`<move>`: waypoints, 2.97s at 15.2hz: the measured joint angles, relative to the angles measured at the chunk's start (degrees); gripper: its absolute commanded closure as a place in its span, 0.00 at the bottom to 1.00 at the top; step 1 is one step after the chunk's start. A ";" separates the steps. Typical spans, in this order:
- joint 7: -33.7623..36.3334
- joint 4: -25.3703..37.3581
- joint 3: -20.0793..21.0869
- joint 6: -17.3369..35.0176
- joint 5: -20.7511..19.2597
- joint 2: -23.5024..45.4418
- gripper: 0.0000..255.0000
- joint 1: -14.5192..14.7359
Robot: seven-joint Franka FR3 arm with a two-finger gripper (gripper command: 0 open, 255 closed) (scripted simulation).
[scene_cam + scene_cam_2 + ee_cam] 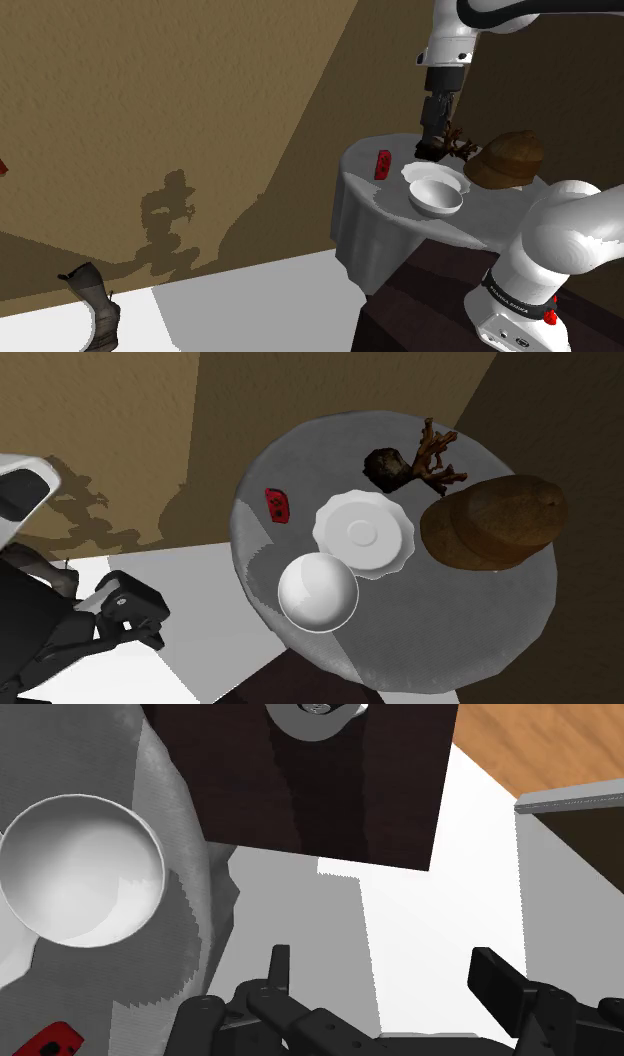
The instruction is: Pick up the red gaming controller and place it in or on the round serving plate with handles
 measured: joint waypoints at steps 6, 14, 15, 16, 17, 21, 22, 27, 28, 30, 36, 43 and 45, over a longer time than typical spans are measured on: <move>-5.21 -1.53 -3.27 5.68 -3.30 3.66 0.00 -1.03; -14.49 -0.81 -9.13 18.32 -7.69 15.44 0.00 -2.36; -15.77 -0.27 -9.93 19.71 -8.07 17.12 0.00 -2.54; -17.04 0.59 -10.71 21.10 -8.33 19.10 0.00 -2.67; -18.22 0.97 -11.40 22.40 -8.61 20.53 0.00 -2.84; -23.37 4.60 -14.28 27.23 -8.85 27.97 0.00 -3.42; -24.36 5.16 -14.74 28.84 -8.62 29.97 0.00 -3.40; -30.29 11.05 -16.97 34.00 -6.75 39.87 0.00 -3.99; -31.87 12.76 -17.48 34.77 -6.15 42.16 0.00 -4.35; -34.40 16.32 -17.98 35.79 -4.84 46.42 0.00 -4.90; -41.34 26.89 -18.20 38.75 -0.66 58.95 0.00 -7.59; -44.05 30.72 -17.45 42.10 1.70 65.86 0.00 -9.30; -44.22 30.32 -17.31 43.17 1.98 66.57 0.00 -9.42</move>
